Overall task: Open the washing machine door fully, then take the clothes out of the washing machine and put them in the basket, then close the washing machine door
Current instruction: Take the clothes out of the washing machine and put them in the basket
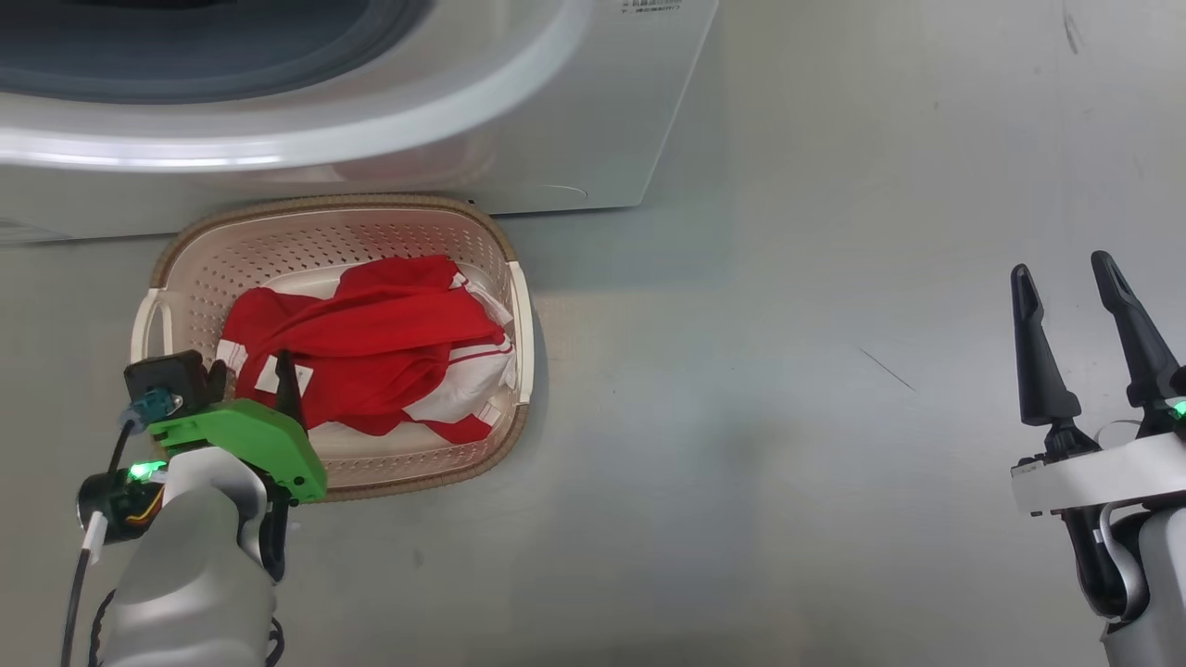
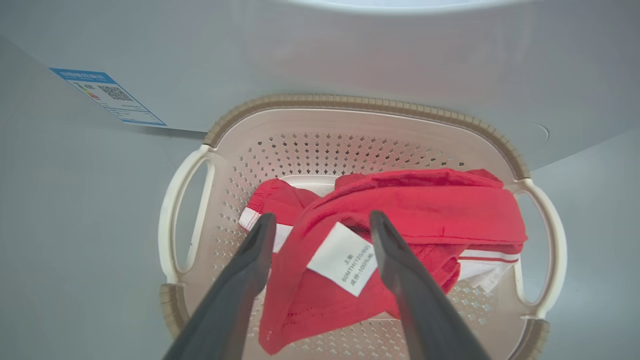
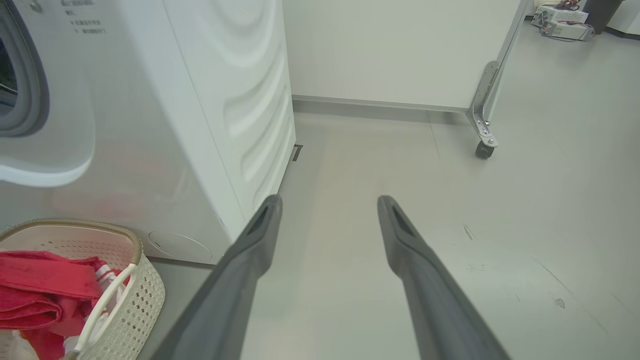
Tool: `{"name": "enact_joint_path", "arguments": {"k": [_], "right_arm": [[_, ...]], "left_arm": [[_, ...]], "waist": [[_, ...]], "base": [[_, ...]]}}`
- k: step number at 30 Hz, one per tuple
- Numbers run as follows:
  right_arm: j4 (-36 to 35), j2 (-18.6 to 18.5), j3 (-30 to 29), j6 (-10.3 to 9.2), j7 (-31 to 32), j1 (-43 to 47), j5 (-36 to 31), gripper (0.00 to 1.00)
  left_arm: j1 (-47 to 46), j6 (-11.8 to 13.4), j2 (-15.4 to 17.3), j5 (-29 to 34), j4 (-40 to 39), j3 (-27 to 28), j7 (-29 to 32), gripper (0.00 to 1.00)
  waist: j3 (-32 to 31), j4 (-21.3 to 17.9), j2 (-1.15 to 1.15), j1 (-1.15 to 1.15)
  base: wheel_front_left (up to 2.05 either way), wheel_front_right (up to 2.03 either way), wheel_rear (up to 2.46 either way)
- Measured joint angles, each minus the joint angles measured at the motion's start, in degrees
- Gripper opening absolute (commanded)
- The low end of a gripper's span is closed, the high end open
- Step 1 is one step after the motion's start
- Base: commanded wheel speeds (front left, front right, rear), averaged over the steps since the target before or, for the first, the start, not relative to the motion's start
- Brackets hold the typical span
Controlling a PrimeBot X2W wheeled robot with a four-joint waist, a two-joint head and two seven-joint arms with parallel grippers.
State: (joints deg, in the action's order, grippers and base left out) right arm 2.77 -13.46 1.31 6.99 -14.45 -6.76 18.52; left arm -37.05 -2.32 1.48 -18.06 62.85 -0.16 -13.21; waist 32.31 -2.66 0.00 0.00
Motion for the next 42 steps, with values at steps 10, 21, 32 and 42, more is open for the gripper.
{"name": "enact_joint_path", "arguments": {"k": [10, 21, 32, 42], "right_arm": [[0.38, 0.71, 0.27, 0.00, 0.00, 0.14, 0.00, 1.00], [2.26, 1.42, 0.07, 0.00, 0.00, 0.64, 0.00, 1.00], [4.11, 3.61, -0.33, 0.00, 0.00, 2.98, 0.08, 1.00], [5.54, 5.41, -0.29, 0.00, 0.00, 6.56, 0.09, 1.00]], "left_arm": [[0.00, -1.58, -0.15, 0.59, 0.48, -1.99, -0.81, 1.00], [0.74, -3.28, -0.33, 1.77, -7.99, -3.60, -1.16, 1.00], [8.57, -4.11, -0.32, 0.94, -20.83, -3.01, -1.22, 1.00], [16.73, -4.52, -0.30, -0.52, -29.25, -2.70, -1.23, 1.00]], "waist": [[-3.64, 1.68, 0.00, 0.00], [-9.24, 4.13, 0.00, 0.00], [-16.13, 6.31, 0.00, 0.00], [-22.58, 7.56, 0.00, 0.00]], "base": [[0.00, 0.00, 0.00], [0.00, 0.00, 0.00], [0.00, 0.00, 0.00], [0.00, 0.00, 0.00]]}}
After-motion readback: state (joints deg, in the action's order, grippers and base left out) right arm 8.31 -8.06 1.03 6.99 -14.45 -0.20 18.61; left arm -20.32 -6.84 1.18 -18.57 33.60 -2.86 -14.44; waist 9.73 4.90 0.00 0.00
